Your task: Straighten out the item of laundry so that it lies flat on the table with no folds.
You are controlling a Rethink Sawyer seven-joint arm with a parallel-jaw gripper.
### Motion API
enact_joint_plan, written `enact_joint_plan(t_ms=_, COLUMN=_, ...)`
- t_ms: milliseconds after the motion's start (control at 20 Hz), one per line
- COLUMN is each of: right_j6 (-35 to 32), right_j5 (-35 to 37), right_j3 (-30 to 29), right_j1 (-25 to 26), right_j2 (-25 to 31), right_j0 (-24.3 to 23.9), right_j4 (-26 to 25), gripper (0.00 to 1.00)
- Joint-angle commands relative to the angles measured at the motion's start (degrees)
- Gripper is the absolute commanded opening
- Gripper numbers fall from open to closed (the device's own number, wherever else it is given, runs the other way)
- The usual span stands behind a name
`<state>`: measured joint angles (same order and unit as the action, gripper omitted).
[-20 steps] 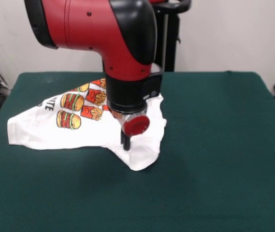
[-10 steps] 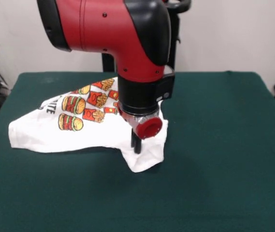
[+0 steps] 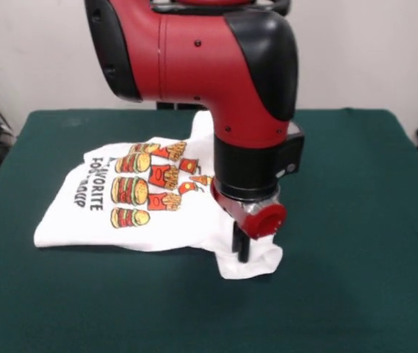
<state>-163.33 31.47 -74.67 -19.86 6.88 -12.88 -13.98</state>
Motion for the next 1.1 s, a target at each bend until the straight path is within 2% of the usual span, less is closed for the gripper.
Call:
enact_joint_plan(t_ms=50, right_j6=-7.1, right_j5=1.8, right_j3=6.8, right_j1=6.4, right_j2=1.8, right_j0=4.4, right_j4=5.1, gripper=0.0)
enact_joint_plan(t_ms=450, right_j6=-7.1, right_j5=2.9, right_j3=10.1, right_j1=7.6, right_j2=1.6, right_j0=6.1, right_j4=8.6, gripper=0.0)
enact_joint_plan(t_ms=1100, right_j6=-8.1, right_j5=7.7, right_j3=7.8, right_j1=2.5, right_j2=0.8, right_j0=8.9, right_j4=15.1, gripper=0.0)
